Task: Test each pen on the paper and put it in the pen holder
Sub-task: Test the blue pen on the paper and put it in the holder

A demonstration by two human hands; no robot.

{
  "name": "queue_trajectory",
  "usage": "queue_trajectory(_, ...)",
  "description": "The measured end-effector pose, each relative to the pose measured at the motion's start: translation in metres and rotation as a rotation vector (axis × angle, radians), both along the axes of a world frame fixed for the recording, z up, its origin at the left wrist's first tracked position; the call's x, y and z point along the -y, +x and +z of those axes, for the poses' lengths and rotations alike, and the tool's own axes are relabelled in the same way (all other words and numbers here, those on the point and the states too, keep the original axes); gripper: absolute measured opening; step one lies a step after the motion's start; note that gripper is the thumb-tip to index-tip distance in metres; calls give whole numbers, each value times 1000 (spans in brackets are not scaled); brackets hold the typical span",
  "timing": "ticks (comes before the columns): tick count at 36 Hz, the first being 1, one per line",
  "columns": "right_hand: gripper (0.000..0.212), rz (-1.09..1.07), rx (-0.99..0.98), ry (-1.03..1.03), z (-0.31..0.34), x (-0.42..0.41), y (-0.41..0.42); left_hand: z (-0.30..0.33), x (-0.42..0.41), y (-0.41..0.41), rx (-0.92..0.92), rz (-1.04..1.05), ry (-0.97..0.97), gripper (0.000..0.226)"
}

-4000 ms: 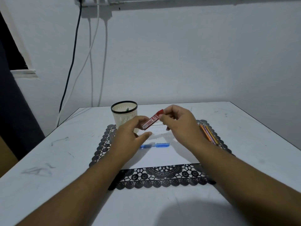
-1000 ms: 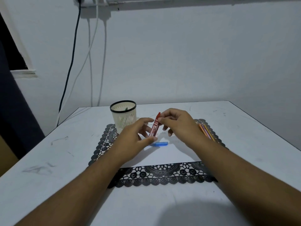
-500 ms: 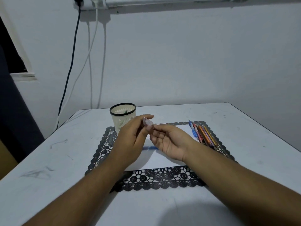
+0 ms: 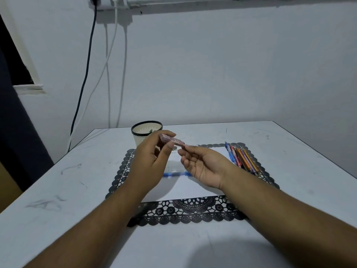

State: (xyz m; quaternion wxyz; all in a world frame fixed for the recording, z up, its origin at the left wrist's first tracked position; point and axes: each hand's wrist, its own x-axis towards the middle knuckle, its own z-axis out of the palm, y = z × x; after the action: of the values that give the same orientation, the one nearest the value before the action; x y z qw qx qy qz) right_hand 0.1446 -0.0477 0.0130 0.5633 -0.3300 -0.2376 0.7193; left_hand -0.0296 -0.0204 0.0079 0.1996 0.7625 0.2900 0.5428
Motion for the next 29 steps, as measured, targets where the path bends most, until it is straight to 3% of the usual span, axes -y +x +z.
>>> queue_trajectory(7, 10, -182, 174, 150, 4, -2, 8, -3, -5, -2, 83, 11, -163, 16)
queue_trajectory(14, 6, -371, 502, 327, 9, -3, 18, -3, -8, 0, 110, -69, -370, 22)
queue_trajectory(19, 10, -464, 719, 469, 9, -3, 19, -6, -8, 4, 28, -142, -465, 30)
queue_trajectory(25, 10, -498, 873, 566, 3, -3, 17, -12, -9, 5, -169, -88, -374, 18)
queue_trajectory(29, 11, -500, 901, 574, 1, -4, 17, -16, -11, 6, -231, -97, -326, 24)
